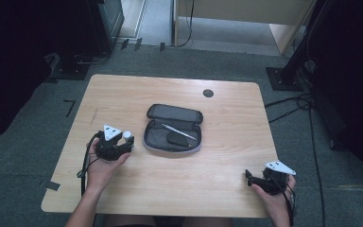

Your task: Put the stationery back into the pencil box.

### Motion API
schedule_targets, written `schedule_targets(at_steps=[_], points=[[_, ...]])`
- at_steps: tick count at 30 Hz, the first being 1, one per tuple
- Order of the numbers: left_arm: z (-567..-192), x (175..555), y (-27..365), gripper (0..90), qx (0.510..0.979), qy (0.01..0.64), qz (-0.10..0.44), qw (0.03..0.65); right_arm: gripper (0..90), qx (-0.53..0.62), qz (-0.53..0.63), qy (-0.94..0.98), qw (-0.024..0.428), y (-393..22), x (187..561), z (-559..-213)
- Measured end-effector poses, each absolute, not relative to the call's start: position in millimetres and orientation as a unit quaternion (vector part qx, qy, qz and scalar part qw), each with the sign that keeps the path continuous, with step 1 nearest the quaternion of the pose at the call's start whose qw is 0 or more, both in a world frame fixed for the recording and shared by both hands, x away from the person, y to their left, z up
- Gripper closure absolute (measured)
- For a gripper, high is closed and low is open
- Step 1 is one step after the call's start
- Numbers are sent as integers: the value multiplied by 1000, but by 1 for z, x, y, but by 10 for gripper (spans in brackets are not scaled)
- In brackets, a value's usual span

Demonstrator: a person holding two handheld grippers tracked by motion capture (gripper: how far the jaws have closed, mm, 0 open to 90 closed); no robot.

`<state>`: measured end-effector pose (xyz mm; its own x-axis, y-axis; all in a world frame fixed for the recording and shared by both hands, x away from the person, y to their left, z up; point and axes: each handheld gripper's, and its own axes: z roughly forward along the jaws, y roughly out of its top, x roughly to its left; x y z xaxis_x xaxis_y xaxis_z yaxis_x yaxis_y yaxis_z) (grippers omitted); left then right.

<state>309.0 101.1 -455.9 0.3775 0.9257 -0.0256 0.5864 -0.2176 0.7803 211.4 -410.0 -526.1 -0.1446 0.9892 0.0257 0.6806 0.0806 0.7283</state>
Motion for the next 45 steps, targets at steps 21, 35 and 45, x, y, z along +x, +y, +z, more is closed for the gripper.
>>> schedule_targets(at_steps=[21, 35, 45], points=[[-442, 305, 98, 660, 740, 500, 236, 383, 108, 604, 309, 690, 252, -410, 211, -526], [-414, 294, 67, 661, 751, 445, 245, 421, 110, 609, 308, 685, 255, -411, 211, -526], [-426, 300, 39, 660, 763, 418, 247, 426, 113, 608, 308, 686, 256, -411, 211, -526]])
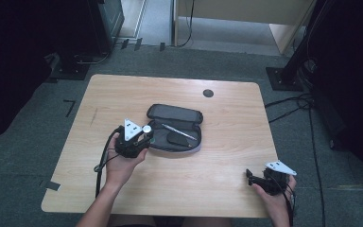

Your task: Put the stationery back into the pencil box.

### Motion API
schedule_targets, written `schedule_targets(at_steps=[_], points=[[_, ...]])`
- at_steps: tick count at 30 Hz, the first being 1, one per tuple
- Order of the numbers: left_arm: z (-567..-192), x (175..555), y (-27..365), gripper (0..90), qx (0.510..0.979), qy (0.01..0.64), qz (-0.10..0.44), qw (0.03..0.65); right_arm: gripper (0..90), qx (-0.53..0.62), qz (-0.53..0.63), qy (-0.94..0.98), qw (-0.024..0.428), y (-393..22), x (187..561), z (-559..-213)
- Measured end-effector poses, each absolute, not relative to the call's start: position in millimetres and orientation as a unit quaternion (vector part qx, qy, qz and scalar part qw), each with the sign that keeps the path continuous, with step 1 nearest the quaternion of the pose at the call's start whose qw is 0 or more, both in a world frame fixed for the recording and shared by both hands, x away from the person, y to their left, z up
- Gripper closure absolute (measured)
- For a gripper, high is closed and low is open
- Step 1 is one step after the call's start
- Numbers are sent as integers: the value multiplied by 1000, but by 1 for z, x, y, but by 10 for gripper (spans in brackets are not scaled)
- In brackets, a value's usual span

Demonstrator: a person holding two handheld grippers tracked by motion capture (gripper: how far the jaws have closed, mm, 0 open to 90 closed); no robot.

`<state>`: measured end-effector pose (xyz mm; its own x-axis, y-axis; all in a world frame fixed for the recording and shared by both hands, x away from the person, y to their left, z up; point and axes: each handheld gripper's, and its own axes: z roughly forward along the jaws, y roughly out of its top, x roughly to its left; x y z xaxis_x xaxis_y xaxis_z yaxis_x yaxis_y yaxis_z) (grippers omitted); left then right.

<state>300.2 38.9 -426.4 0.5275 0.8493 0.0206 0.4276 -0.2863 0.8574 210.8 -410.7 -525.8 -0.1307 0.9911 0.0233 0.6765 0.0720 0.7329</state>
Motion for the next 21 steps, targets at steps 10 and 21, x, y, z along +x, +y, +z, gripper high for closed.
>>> schedule_targets(at_steps=[10, 21], points=[[-446, 307, 20, 660, 780, 396, 298, 381, 115, 608, 308, 686, 255, -411, 211, -526], [-456, 312, 19, 659, 765, 428, 189, 443, 117, 608, 307, 686, 256, -411, 211, -526]])
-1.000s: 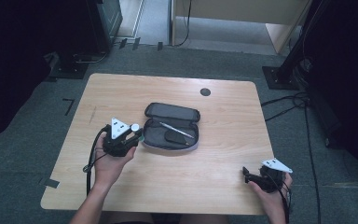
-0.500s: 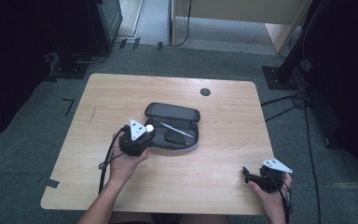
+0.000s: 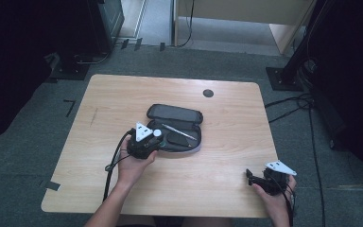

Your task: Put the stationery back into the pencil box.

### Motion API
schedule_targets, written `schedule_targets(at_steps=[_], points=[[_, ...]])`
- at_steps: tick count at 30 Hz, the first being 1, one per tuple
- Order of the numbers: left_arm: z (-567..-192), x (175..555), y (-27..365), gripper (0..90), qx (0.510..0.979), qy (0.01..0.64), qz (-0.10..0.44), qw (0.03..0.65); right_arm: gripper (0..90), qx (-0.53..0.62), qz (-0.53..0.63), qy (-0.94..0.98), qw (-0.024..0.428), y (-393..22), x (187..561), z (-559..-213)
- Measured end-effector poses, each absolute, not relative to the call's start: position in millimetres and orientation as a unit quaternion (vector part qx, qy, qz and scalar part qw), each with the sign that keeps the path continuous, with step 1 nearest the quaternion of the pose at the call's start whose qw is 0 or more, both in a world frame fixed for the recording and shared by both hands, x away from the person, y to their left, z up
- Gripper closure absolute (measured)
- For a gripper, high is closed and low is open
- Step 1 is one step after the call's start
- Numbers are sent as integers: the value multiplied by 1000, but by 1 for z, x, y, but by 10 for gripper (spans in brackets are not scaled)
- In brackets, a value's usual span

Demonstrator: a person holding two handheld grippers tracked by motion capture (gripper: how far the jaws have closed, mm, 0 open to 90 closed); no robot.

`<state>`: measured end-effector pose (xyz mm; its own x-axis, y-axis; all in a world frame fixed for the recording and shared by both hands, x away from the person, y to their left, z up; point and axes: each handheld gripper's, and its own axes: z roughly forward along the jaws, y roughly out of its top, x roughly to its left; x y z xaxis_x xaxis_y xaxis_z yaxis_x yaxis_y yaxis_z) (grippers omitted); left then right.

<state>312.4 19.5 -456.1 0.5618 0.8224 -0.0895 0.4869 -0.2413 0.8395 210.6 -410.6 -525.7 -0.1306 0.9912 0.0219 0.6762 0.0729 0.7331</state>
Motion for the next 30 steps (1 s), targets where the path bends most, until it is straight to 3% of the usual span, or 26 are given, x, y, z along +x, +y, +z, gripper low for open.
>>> schedule_targets(at_steps=[9, 14, 27, 30], points=[[-462, 320, 24, 658, 757, 441, 125, 466, 117, 607, 308, 686, 256, -411, 211, -526], [-466, 325, 33, 634, 754, 458, 134, 451, 117, 608, 307, 686, 256, -411, 211, -526], [-472, 329, 37, 427, 751, 481, 185, 413, 117, 608, 307, 686, 256, -410, 210, -526], [-473, 332, 39, 414, 749, 488, 190, 406, 117, 607, 307, 686, 256, -411, 211, -526]])
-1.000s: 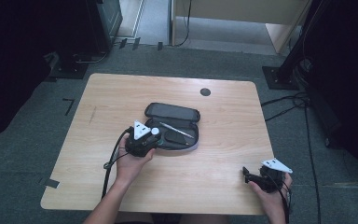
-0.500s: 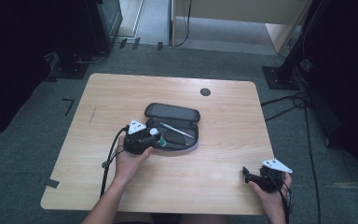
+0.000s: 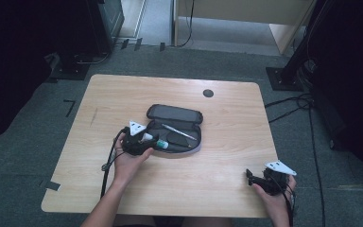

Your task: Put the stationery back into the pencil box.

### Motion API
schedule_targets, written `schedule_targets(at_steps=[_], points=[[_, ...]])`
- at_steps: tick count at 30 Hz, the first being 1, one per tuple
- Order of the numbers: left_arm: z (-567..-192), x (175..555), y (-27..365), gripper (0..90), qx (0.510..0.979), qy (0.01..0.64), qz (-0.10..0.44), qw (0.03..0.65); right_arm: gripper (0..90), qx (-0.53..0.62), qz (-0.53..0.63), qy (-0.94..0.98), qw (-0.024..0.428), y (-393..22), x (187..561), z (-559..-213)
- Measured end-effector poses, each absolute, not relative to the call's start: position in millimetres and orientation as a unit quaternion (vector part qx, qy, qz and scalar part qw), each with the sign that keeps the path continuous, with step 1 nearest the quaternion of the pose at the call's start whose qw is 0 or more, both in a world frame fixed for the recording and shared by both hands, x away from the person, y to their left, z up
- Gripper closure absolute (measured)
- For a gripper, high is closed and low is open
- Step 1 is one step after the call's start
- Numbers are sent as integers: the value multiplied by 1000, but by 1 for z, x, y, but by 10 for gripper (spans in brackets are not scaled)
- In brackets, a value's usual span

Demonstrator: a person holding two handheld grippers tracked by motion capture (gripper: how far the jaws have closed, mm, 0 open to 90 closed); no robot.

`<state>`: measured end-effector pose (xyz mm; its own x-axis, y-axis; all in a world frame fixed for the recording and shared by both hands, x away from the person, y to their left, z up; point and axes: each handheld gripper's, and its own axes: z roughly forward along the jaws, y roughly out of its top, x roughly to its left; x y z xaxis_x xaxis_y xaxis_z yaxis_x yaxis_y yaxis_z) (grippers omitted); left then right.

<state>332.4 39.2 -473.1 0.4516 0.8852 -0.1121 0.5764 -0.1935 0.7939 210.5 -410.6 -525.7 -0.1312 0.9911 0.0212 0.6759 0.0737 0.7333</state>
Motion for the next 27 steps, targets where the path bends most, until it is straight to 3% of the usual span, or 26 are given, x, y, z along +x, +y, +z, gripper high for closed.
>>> schedule_targets(at_steps=[11, 20, 27], points=[[-469, 330, 51, 384, 738, 493, 204, 413, 130, 609, 307, 685, 258, -410, 210, -526], [-464, 308, 89, 754, 720, 498, 182, 448, 130, 610, 308, 683, 257, -410, 210, -526], [-473, 305, 82, 737, 734, 500, 153, 434, 130, 610, 307, 684, 257, -410, 210, -526]])
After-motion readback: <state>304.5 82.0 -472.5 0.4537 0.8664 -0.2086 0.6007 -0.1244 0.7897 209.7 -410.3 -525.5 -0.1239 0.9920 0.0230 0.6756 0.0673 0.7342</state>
